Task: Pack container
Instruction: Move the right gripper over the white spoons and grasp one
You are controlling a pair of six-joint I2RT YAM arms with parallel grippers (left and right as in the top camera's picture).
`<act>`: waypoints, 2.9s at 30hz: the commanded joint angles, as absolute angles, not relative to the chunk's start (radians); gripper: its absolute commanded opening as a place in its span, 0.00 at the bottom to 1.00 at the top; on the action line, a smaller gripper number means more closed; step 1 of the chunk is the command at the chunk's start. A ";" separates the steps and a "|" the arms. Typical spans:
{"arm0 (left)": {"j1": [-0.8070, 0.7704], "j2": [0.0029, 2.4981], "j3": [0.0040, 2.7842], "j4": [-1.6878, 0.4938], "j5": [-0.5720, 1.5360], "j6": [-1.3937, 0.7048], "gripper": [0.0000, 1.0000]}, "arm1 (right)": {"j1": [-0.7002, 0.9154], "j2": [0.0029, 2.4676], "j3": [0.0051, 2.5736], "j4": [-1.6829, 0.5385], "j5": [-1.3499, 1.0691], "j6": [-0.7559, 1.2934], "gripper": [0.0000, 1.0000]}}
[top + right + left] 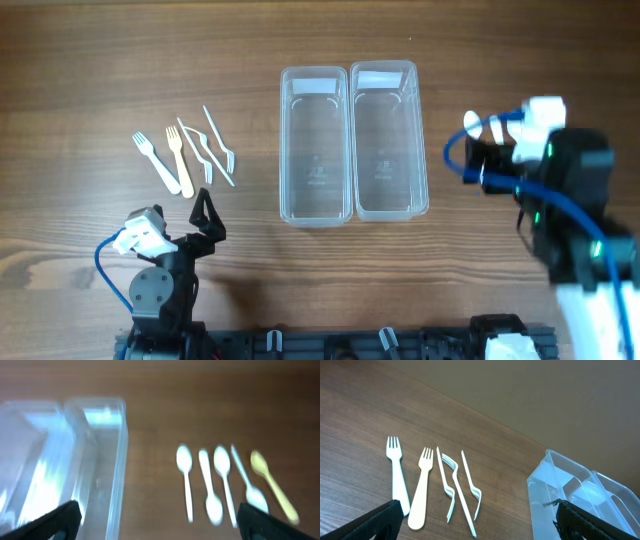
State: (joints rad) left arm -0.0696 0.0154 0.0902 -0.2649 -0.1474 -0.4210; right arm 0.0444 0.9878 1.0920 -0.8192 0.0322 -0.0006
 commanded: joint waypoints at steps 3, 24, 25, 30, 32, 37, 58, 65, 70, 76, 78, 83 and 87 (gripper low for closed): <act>-0.060 0.009 0.084 -0.262 -0.139 -0.401 1.00 | 0.041 1.202 1.311 -0.878 0.068 -0.027 1.00; -0.060 0.009 0.084 -0.263 -0.139 -0.401 1.00 | -0.130 1.670 1.311 -0.883 -0.001 -0.168 0.59; -0.060 0.009 0.084 -0.262 -0.139 -0.401 1.00 | -0.134 1.701 1.311 -0.873 -0.001 -0.155 0.53; -0.060 0.009 0.084 -0.262 -0.139 -0.401 1.00 | -0.135 1.781 1.311 -0.827 -0.040 -0.153 0.50; -0.060 0.009 0.084 -0.262 -0.139 -0.401 1.00 | -0.135 1.794 1.311 -0.810 -0.046 -0.147 0.60; -0.060 0.009 0.084 -0.262 -0.139 -0.401 1.00 | -0.135 1.803 1.311 -0.775 -0.042 -0.155 0.62; -0.060 0.009 0.084 -0.262 -0.139 -0.401 1.00 | -0.157 1.888 1.180 -0.621 -0.025 -0.105 0.62; -0.060 0.009 0.084 -0.262 -0.139 -0.401 1.00 | -0.157 1.951 1.180 -0.595 -0.039 -0.105 0.62; -0.060 0.009 0.084 -0.262 -0.139 -0.401 1.00 | -0.157 2.006 1.180 -0.573 -0.081 -0.105 0.62; -0.060 0.009 0.084 -0.262 -0.139 -0.401 1.00 | -0.157 2.014 1.181 -0.564 -0.137 -0.109 0.04; -0.060 0.009 0.084 -0.262 -0.139 -0.401 1.00 | -0.157 2.012 1.181 -0.564 -0.137 -0.108 0.04; -0.060 0.009 0.084 -0.262 -0.139 -0.401 1.00 | -0.157 1.976 1.217 -0.607 -0.210 -0.141 0.04; -0.060 0.009 0.084 -0.262 -0.139 -0.401 1.00 | -0.157 1.878 1.238 -0.640 -0.230 -0.138 0.04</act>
